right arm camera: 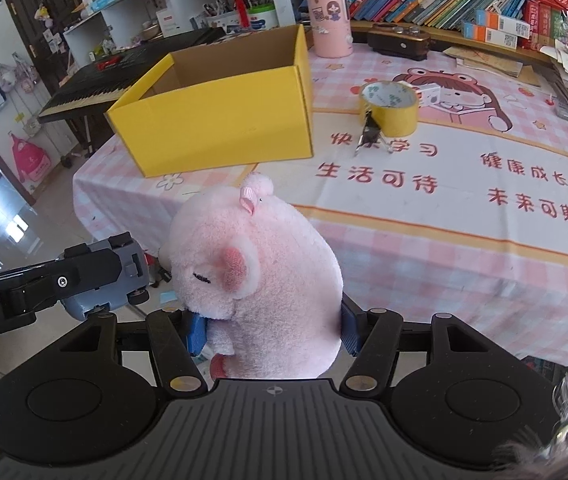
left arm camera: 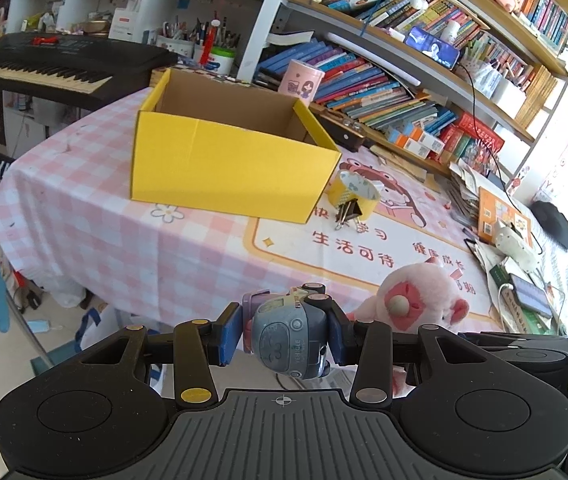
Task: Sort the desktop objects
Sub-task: 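Carry the grey car and pink pig in both grippers toward the yellow box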
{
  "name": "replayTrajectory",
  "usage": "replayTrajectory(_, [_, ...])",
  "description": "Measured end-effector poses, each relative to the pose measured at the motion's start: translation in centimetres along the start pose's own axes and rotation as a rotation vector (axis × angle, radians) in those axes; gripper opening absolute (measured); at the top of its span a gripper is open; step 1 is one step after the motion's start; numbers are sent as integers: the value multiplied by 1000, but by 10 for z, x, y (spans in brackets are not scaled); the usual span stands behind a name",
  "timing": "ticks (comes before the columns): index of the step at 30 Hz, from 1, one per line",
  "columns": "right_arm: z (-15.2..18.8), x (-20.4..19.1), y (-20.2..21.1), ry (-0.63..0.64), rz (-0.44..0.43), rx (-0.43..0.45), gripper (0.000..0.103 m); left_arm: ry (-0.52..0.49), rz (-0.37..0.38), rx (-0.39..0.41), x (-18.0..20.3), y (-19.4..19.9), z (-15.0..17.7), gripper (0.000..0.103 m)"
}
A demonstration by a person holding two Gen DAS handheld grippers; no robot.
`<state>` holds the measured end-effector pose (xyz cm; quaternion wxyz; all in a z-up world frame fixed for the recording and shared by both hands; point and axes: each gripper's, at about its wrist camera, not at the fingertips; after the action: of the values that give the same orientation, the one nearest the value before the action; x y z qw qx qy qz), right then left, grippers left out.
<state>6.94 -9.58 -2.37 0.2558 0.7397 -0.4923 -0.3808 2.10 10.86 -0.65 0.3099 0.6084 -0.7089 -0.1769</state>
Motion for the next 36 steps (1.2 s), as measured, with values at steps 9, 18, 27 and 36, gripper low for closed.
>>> replayTrajectory(9, [9,-18,-3,31,-23,-22,58,22,-21,10,-12,14,9,42])
replayTrajectory(18, [10,-39,-6,84,-56,-36,58,44,-51,46,-25,28,11,42])
replayTrajectory(27, [5,-55,-8,127,-57,-30,58,47,-47,71,-33,32,8,42])
replayTrajectory(36, [-3,-60,-13,122,-45,-22,58,46,-36,77,-39,29,3,42])
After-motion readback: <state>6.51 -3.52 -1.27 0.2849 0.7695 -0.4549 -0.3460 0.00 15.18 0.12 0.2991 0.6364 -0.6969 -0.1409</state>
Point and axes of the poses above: each gripper's, at about its wrist camera, not at the fingertips, and y roughly against the way its jaws point, x to its right, z to its underside, and after that the axes turned 9 degrees about -y, right-handed
